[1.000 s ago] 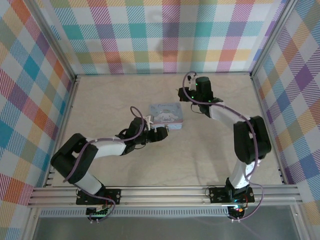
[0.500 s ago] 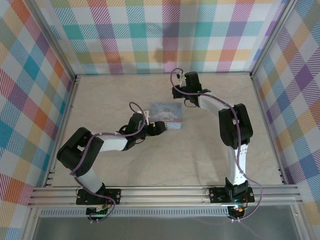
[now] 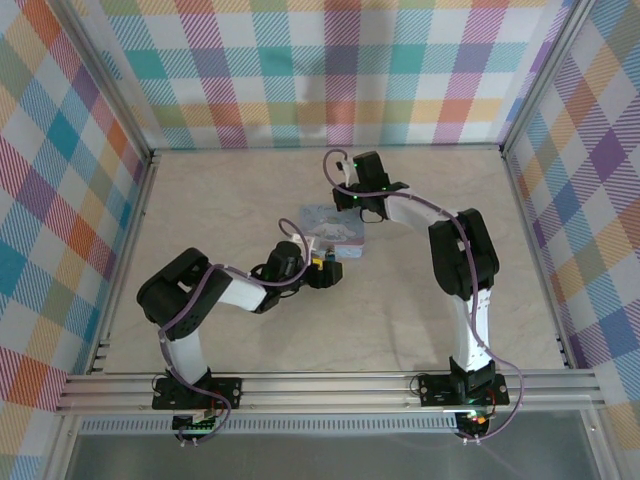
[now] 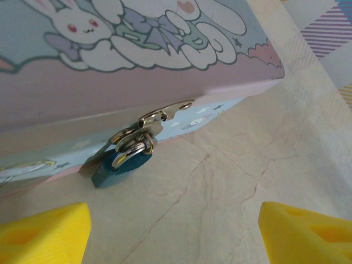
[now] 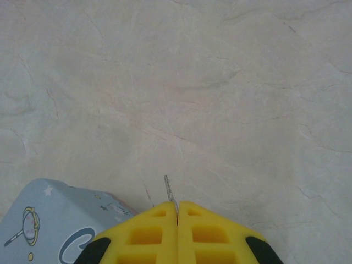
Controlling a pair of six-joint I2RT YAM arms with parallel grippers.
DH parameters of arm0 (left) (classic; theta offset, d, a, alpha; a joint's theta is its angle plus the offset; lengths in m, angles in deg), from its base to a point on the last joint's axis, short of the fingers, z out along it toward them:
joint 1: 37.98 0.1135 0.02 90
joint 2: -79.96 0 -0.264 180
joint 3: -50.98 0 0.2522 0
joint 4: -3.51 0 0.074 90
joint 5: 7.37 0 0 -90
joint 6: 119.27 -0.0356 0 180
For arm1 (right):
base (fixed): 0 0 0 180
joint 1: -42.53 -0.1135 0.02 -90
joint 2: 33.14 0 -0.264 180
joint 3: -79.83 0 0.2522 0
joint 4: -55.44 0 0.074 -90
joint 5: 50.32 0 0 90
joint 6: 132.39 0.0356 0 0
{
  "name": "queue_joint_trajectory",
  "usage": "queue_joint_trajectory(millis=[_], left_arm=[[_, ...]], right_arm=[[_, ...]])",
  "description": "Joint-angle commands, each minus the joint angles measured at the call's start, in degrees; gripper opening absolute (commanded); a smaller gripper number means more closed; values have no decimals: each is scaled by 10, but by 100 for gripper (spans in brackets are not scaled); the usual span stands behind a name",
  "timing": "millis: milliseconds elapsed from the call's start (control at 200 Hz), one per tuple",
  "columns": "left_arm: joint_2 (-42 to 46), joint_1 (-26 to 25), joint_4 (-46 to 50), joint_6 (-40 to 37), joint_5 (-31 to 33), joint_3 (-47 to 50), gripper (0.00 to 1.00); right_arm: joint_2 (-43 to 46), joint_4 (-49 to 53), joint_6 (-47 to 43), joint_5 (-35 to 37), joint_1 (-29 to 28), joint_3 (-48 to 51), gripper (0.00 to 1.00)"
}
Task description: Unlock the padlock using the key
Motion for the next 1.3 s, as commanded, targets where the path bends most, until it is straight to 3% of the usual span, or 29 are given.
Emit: queue_joint_trajectory(millis=[0,230,510,640,870,955,1130,1295], left_arm=[[-26,-18,-35,-44,71,-7,80],[-71,-34,-60,-59,89,-41,82],[-88,-39,-44,-74,-7,-93,75],[-96,-26,-65,-42,-61,-102,64],[-110,-8,-89,9,-98,-116,66],[-113,-7,-87,16,-93,-119,68],[-90,-7,-48,7,-4,-92,68],[-66,-7,-28,2,34,-61,69]], right_arm=[[-6,11,-24,0,-8,3,0],[-4,8,-29,-6,-18,16,0],[1,0,-33,-6,-29,41,0],[10,-9,-29,-4,-29,54,0],[26,-24,-21,-1,-30,72,0],[29,-30,-20,0,-30,78,0],[40,-34,-22,13,-29,83,0],[51,-20,-29,55,-30,66,0]])
